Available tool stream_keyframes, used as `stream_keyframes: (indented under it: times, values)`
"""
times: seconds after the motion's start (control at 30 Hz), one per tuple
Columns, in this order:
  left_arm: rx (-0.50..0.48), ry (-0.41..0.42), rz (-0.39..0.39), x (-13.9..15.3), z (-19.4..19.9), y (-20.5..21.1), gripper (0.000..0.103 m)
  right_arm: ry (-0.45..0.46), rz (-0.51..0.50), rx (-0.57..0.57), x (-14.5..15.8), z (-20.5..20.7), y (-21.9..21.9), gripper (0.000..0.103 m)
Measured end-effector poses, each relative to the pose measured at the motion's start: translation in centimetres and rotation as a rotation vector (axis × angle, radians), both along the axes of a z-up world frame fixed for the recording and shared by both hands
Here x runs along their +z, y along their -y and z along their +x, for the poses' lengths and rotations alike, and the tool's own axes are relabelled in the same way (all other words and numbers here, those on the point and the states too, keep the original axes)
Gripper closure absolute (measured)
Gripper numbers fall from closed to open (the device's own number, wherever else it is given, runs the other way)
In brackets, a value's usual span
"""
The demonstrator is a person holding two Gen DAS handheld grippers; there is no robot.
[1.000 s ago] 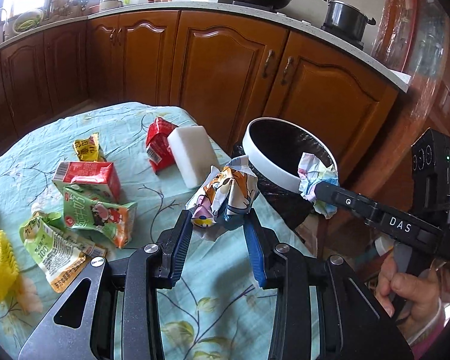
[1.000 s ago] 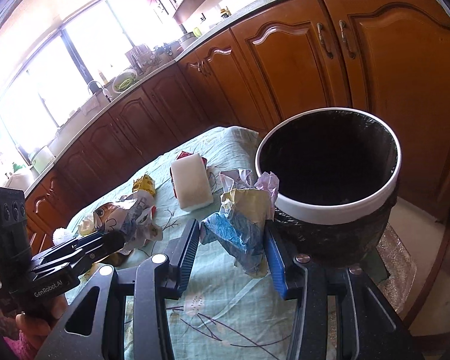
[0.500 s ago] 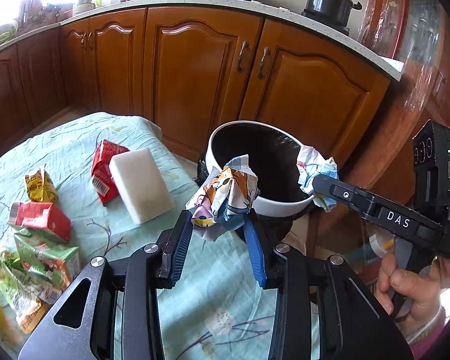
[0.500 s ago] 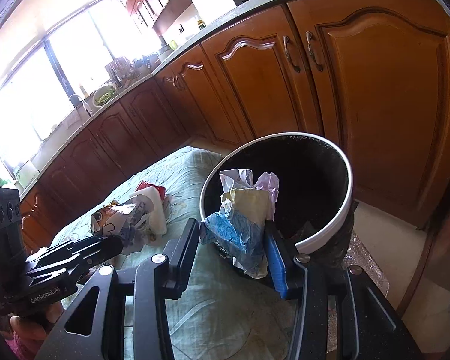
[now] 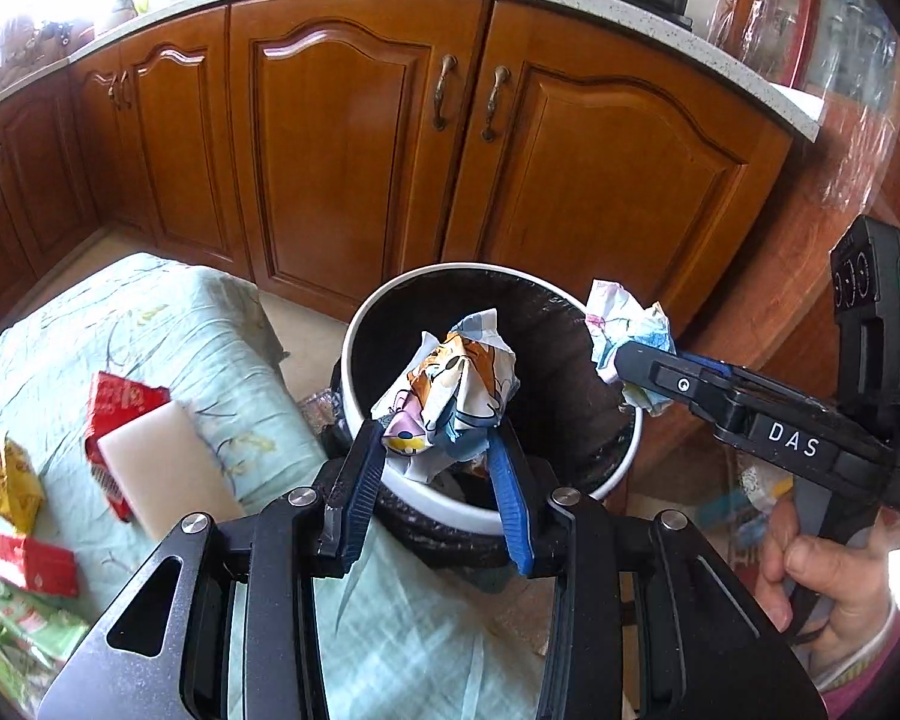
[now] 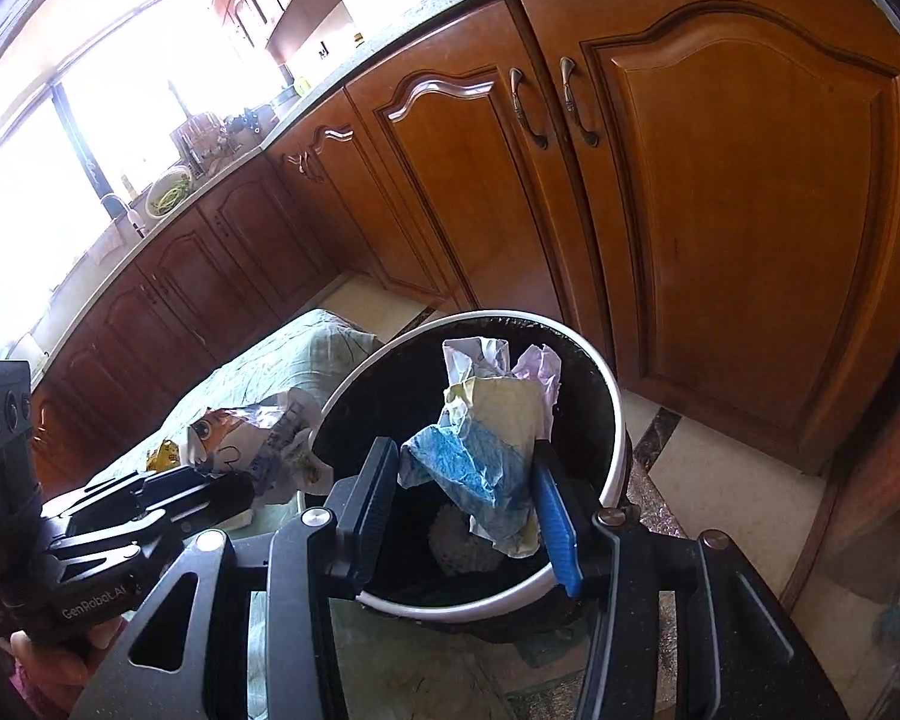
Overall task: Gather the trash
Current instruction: 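Carry both items over the bin and open both tools to drop them, then move both tools back toward the yellow foam net and green pouch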
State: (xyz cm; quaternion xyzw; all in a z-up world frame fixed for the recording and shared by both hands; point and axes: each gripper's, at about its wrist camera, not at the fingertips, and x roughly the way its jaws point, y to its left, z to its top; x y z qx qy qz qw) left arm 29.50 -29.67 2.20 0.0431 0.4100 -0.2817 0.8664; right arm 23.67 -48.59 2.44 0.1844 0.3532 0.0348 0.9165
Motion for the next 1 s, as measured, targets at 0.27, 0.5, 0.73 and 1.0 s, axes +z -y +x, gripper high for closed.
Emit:
stream_keyframes:
  times: [0.27,0.5,0.73,1.0]
  values:
    - [0.006,-0.039,0.023,-1.1,1.9,1.6,0.068,-0.039,-0.007,0.012,-0.8,1.4,0.0,0.055]
    - [0.007,-0.041,0.048,-1.6,2.2,2.7,0.053,-0.063,0.005,0.012,-1.2,2.4,0.3,0.048]
    - [0.009,-0.045,0.046,-1.6,1.8,2.6,0.048,-0.036,0.011,-0.008,-0.5,1.4,0.6,0.041]
    - [0.057,-0.041,-0.028,-1.4,-1.7,-1.3,0.046,0.015,0.064,-0.022,-0.5,-1.1,-1.0,0.029]
